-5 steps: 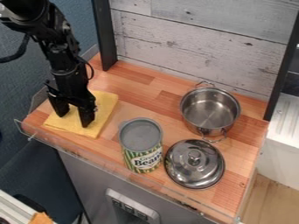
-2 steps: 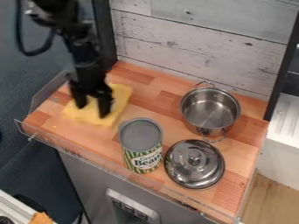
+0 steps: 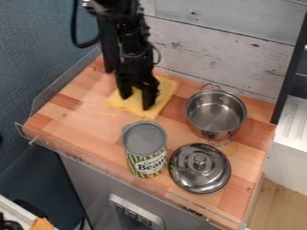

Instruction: Move cloth to the upper center of the table

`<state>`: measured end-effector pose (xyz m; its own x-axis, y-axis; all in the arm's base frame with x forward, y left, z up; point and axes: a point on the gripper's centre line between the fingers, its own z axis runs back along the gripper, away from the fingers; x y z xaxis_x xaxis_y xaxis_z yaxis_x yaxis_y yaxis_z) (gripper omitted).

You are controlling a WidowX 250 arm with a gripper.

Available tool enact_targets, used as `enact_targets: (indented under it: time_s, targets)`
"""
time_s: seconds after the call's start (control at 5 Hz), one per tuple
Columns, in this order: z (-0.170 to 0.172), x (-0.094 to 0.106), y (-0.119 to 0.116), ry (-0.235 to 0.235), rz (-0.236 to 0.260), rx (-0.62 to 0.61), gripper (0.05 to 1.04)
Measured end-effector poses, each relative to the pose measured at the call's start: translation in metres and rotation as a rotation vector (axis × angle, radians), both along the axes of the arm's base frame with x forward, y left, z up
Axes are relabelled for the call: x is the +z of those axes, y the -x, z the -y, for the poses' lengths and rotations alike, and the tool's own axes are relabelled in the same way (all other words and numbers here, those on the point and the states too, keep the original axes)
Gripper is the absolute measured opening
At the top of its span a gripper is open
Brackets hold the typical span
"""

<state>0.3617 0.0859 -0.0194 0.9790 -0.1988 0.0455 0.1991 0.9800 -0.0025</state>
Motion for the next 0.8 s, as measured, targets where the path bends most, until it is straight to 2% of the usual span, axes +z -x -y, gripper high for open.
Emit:
enact_targets:
  time_s: [0.2,0.4,0.6,0.8]
  targets:
    - [0.008,0.001,-0.009,-0.01,-0.004,-0.007,1.001]
    - [0.006,0.004,-0.001,-0.045,-0.027,0.027,0.997]
    - [0.012,0.035,0.004,-0.108,0.001,0.051,0.999]
    - [0.012,0.063,0.012,-0.121,0.048,0.082,0.999]
